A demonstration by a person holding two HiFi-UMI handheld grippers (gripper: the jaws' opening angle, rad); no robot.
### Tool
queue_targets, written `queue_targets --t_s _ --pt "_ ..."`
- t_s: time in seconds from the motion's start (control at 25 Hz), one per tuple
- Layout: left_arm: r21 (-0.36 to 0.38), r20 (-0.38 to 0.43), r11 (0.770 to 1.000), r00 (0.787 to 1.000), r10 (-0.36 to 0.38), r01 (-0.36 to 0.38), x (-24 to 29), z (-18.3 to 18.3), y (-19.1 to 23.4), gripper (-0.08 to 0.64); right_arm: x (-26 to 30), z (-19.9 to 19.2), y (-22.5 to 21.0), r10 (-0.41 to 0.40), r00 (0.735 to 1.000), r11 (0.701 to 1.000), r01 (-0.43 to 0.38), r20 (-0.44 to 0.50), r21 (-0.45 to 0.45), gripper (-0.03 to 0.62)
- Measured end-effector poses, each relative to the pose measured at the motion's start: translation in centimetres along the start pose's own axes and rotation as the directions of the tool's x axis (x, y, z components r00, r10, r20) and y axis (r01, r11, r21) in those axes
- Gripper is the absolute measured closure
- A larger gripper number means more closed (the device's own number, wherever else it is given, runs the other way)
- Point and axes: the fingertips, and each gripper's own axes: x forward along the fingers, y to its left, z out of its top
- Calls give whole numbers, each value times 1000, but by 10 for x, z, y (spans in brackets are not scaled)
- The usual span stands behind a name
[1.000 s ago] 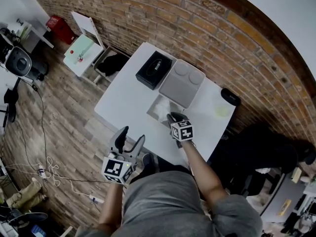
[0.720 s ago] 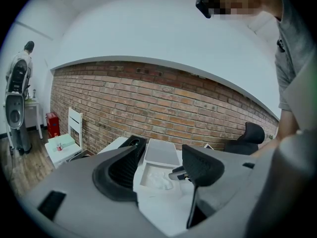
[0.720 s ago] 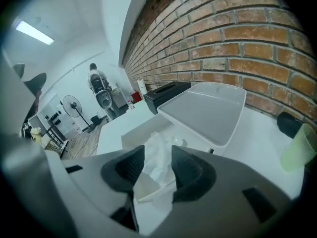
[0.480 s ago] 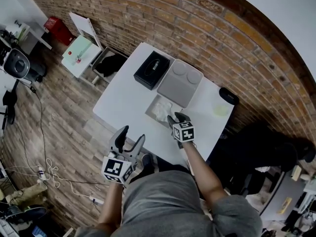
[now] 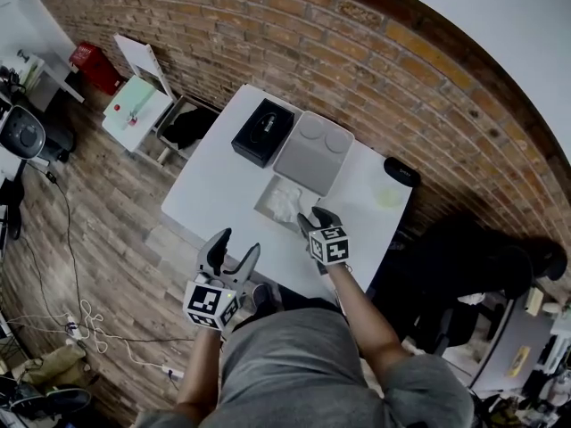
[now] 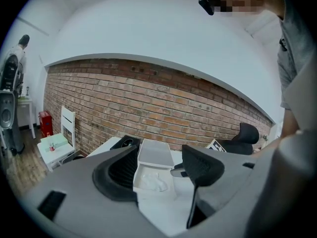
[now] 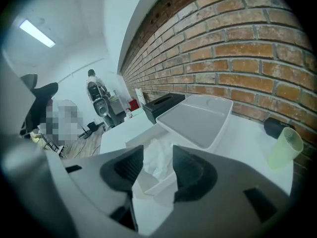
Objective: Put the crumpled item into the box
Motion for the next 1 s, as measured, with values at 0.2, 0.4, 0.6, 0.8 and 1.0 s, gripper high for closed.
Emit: queue_targets --t_s 0.2,0.4,0.6,0.8,1.0 --pt "17 -4 1000 1000 -21 21 0 0 -1 290 -13 -1 5 -17 1000 1000 17 18 10 377" --pt "0 -1 1000 1000 -27 27 -7 -3 4 290 -26 -3 11 -25 999 1000 24 30 13 362" --pt "-28 -42 999 999 -19 18 -10 -19 18 290 -32 -6 24 -30 999 999 30 39 15 328" --pt "-46 -58 998 998 -37 34 -8 -32 24 290 -36 -13 33 -36 999 999 35 37 20 318" --pt "-12 -70 999 997 -45 44 0 -40 28 290 -38 -17 41 -33 999 999 33 35 15 308"
